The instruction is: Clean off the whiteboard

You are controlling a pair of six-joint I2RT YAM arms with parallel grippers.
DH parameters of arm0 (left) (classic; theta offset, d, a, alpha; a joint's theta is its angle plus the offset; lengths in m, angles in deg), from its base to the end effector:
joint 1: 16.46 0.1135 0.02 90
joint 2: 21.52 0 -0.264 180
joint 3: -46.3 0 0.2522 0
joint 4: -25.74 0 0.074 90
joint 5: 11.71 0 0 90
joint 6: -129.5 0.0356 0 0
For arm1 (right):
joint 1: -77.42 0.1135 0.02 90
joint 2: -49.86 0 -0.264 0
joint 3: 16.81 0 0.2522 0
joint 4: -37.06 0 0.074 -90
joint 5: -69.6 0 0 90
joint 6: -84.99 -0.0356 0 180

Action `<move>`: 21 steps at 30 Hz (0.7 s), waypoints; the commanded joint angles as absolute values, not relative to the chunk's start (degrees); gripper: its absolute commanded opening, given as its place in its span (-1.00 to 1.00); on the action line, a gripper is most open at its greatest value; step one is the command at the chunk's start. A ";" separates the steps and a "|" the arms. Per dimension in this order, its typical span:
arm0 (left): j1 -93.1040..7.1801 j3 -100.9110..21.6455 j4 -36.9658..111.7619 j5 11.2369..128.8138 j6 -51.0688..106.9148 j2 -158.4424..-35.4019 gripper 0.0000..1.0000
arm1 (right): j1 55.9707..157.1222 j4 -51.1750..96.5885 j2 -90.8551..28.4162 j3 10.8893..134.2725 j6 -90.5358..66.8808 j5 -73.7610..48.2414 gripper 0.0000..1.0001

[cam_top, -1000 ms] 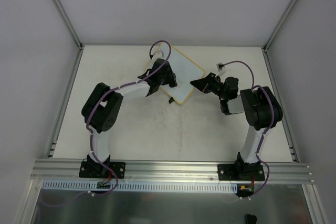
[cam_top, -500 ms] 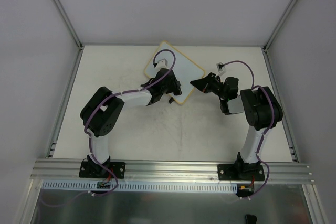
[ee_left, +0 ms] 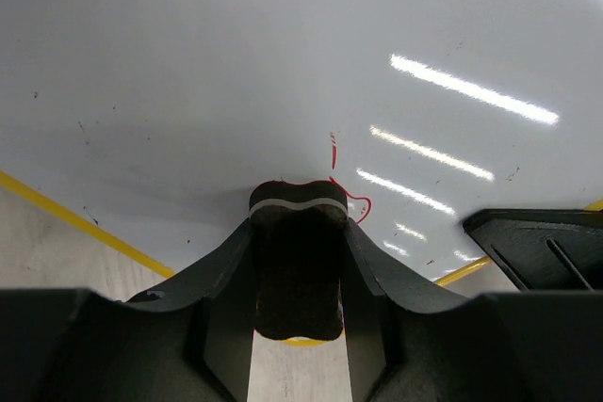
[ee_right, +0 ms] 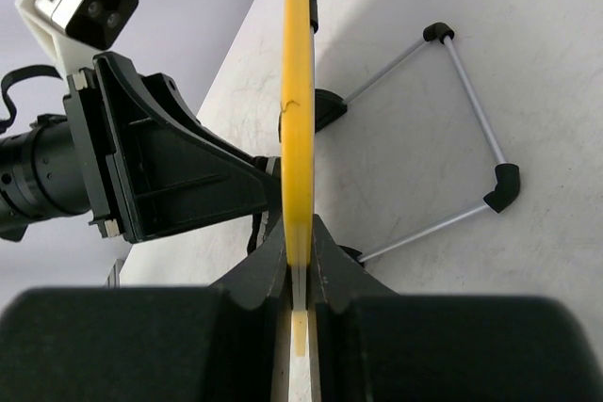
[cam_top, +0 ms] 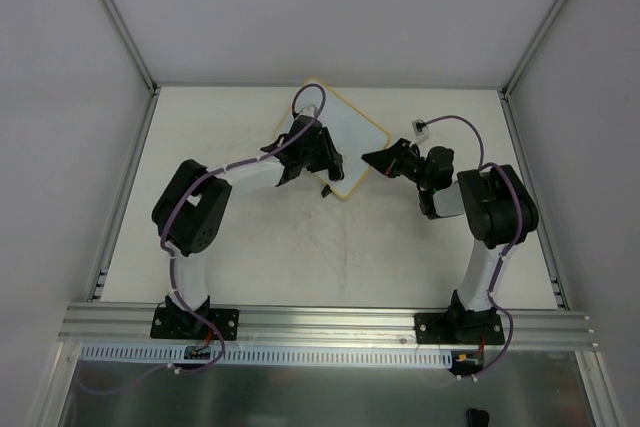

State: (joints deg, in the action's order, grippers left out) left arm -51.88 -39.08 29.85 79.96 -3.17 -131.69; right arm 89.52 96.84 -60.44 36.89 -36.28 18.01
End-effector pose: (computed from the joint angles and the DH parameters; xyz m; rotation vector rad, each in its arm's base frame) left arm 0.3558 -0.2518 0.2026 -0.1562 2.1702 -0.7843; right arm 0.3397 0.0954 0.1562 -0.3015 1.6062 1.0954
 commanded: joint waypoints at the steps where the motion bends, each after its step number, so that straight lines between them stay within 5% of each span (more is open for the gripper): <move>1: -48.81 -43.22 34.49 79.07 1.26 -134.72 -1.00 | 91.39 111.10 -57.72 37.55 -35.07 22.49 -1.00; 21: -45.99 -55.36 36.87 81.37 9.19 -137.97 -1.00 | 91.39 111.11 -57.98 37.82 -35.16 22.67 -1.00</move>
State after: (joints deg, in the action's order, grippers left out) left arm -46.68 -53.61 38.77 79.50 7.62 -136.91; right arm 89.91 97.34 -60.35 36.89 -36.30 18.43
